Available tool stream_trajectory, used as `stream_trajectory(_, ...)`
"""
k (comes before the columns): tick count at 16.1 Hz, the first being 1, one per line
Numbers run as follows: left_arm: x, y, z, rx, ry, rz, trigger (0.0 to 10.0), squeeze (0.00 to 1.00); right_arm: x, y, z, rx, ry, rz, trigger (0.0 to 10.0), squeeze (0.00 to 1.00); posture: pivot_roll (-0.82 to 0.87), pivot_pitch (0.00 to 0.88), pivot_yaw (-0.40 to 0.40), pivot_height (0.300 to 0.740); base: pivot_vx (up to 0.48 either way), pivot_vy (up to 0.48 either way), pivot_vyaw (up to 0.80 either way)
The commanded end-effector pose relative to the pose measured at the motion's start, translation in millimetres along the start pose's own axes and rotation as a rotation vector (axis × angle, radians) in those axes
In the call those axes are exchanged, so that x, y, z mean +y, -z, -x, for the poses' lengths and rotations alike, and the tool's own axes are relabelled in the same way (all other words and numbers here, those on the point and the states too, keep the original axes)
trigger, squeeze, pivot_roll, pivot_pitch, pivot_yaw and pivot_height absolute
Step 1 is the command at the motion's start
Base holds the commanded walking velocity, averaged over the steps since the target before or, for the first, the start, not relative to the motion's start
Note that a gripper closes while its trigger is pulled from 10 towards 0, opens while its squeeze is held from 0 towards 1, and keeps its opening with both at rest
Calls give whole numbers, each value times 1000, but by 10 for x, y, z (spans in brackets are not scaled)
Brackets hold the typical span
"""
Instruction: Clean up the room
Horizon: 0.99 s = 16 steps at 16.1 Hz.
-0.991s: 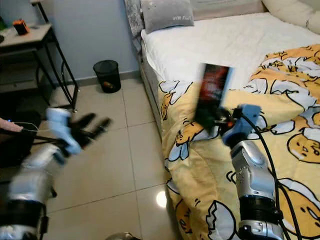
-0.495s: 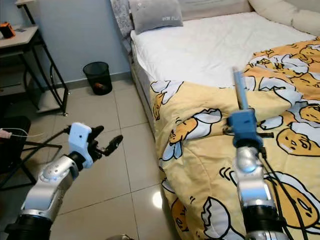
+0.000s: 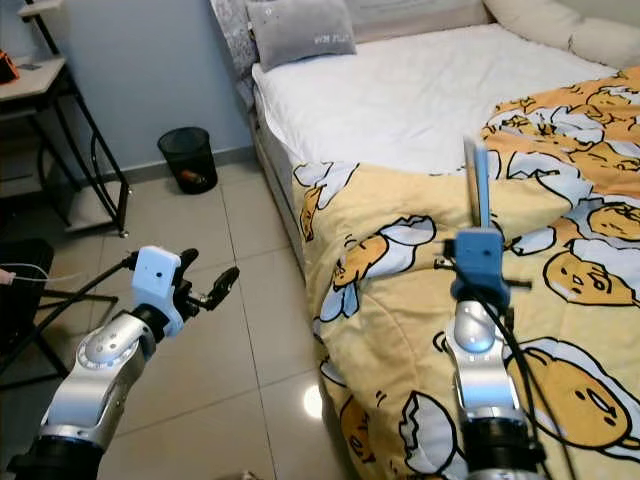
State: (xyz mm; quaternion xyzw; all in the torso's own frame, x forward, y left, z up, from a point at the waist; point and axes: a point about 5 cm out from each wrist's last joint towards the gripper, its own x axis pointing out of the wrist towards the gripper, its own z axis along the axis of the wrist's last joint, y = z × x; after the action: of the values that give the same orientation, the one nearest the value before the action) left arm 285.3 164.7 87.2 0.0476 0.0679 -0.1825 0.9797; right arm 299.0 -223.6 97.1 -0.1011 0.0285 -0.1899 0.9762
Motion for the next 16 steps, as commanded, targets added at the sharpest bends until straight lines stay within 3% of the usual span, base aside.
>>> stream_trajectory(1, 29, -24, 0, 11, -42, -17, 10000, 0, 106, 31, -5, 54, -66, -51, 10000, 0, 66, 0, 61, 740, 0, 0, 0)
stream_trajectory(4, 90, -18, 49, 1, -94, -6, 10000, 0, 211, 72, 47, 122, -74, -51, 10000, 0, 63, 0, 50, 740, 0, 0, -533)
stream_trajectory(8, 33, -74, 94, -27, -60, -51, 10000, 0, 359, -85, 35, 95, -173, -213, 10000, 0, 83, 0, 22, 740, 0, 0, -800)
stream_trajectory(13, 91, -161, 4, -30, -99, -28, 10000, 0, 474, -174, 23, 48, -193, -214, 10000, 0, 87, 0, 7, 740, 0, 0, -800)
stream_trajectory(14, 118, -171, -5, -30, -103, -42, 10000, 0, 505, -194, 14, 28, -181, -167, 10000, 0, 92, 0, -3, 740, 0, 0, -800)
stream_trajectory(16, 162, -226, -35, -38, -104, -61, 10000, 0, 574, -240, 11, 15, -197, -202, 10000, 0, 93, 0, -8, 740, 0, 0, -800)
